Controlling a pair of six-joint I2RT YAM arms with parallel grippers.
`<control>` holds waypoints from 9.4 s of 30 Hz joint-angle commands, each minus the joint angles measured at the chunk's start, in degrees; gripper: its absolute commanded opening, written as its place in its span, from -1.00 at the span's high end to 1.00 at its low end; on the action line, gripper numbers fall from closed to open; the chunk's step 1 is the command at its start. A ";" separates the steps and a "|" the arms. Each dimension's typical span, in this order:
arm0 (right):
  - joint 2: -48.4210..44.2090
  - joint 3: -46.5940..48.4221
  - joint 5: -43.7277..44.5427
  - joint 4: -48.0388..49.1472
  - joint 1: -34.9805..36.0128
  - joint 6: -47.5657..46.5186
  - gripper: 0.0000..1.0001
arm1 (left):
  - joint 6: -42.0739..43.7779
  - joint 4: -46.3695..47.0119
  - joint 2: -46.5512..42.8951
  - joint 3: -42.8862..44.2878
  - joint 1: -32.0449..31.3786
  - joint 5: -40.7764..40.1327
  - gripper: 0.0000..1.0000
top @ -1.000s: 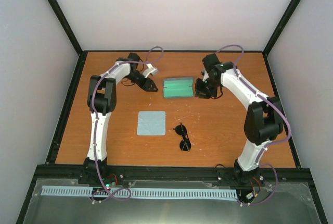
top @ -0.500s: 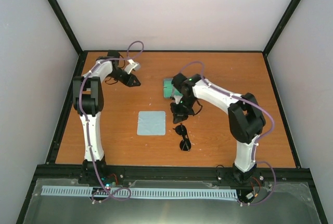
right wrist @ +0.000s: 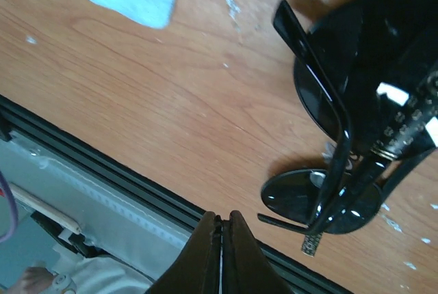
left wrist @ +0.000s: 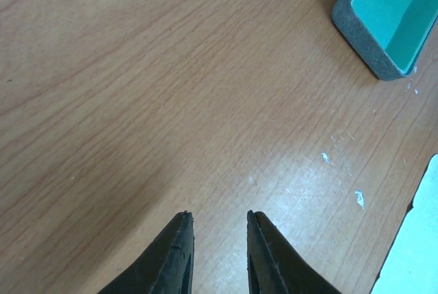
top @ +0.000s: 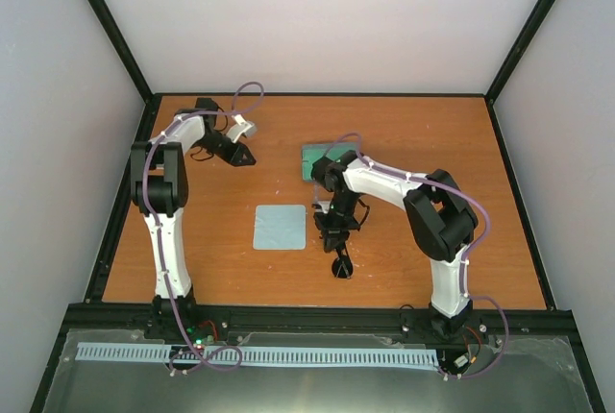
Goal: Organize the sunglasses
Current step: Adjust the sunglasses at the center of the board, then fold the glasses cleaning cloth at the center of the board.
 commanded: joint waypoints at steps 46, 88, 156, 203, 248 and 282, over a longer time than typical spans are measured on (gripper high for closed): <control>5.83 -9.21 31.62 8.90 -25.41 -1.10 0.94 | 5.54 -2.54 -2.22 0.63 2.45 1.09 0.51; 14.27 18.46 16.02 18.72 -0.89 -8.96 0.32 | 7.75 13.85 -24.22 -32.53 -4.01 -6.04 0.53; 13.09 9.58 19.02 21.51 1.29 -6.45 0.94 | 7.10 16.86 -20.61 -38.91 -9.35 -7.69 0.50; 5.98 4.69 14.87 30.40 1.22 -3.65 0.51 | 1.97 20.02 -30.44 -45.32 -9.73 -3.06 0.98; 7.37 7.41 20.16 28.19 3.00 -4.35 0.94 | 2.04 20.76 -32.25 -46.16 -9.73 -2.03 0.98; -2.16 -7.46 10.85 35.24 6.56 -2.32 0.94 | 2.39 17.66 -42.82 -55.69 -10.61 3.18 0.94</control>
